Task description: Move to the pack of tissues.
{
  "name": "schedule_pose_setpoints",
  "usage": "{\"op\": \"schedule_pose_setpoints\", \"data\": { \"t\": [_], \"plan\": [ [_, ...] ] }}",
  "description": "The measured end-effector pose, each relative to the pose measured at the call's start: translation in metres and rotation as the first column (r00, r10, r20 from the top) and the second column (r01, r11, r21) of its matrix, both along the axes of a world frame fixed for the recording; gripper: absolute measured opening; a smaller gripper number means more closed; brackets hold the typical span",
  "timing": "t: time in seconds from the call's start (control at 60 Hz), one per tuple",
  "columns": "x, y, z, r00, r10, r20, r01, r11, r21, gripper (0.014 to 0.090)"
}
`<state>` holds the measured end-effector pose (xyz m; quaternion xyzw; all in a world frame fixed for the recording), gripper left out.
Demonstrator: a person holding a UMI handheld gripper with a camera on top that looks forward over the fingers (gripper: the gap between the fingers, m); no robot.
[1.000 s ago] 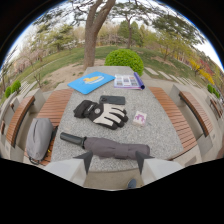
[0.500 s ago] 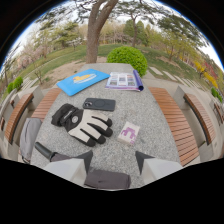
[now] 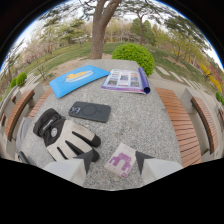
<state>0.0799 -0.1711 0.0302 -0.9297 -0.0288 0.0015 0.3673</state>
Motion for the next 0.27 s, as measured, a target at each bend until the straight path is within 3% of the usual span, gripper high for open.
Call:
{"op": "schedule_pose_setpoints", "data": {
  "t": [0.267],
  "plan": [
    [0.002,0.0037,-0.004,1.0,-0.009,-0.018,0.009,1.0,-0.008,0.0846]
  ]
}}
